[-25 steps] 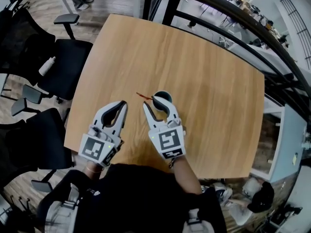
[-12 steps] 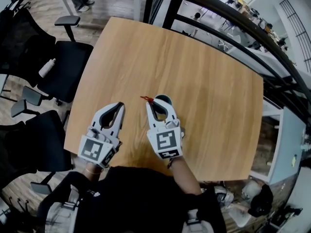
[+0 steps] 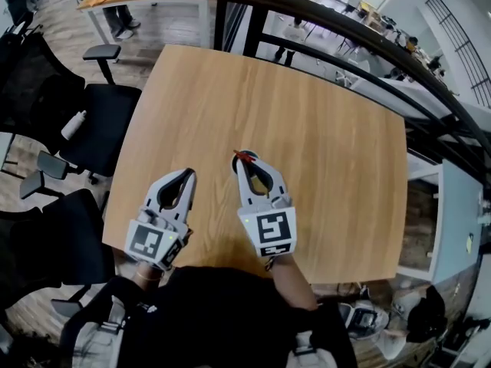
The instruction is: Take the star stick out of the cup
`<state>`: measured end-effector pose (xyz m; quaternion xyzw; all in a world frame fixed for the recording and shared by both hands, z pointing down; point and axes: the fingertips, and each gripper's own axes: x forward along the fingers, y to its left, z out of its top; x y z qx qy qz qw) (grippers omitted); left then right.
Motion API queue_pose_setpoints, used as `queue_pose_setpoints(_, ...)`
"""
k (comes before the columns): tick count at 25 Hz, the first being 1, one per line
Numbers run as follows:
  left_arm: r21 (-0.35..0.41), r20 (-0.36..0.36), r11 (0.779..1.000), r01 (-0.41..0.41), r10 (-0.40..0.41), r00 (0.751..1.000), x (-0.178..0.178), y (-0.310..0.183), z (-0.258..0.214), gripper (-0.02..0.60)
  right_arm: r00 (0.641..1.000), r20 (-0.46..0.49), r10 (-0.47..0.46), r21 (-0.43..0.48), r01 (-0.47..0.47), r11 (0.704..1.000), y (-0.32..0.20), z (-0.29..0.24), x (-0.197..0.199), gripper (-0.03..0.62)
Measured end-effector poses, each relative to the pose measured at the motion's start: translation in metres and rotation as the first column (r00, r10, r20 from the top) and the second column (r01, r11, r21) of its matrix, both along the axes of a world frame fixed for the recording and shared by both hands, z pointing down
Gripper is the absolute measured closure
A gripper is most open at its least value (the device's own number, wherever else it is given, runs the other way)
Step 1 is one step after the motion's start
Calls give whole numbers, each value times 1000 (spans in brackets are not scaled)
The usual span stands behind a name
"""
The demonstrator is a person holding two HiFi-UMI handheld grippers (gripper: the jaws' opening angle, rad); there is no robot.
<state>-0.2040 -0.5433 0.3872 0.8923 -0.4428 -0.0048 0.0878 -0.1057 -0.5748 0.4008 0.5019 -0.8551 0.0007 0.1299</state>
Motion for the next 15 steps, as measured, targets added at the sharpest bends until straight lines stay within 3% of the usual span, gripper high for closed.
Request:
queue_pose_setpoints(8,13,10,1000,-14,14,1000,10,13,-8,558,995,104,7,135,-21,991,19,-57,7,571)
queue_pose_setpoints(15,48,10,998,-33,33,999,20,20,-18,558,989,150,15,196,-45,979,34,-85,14,571)
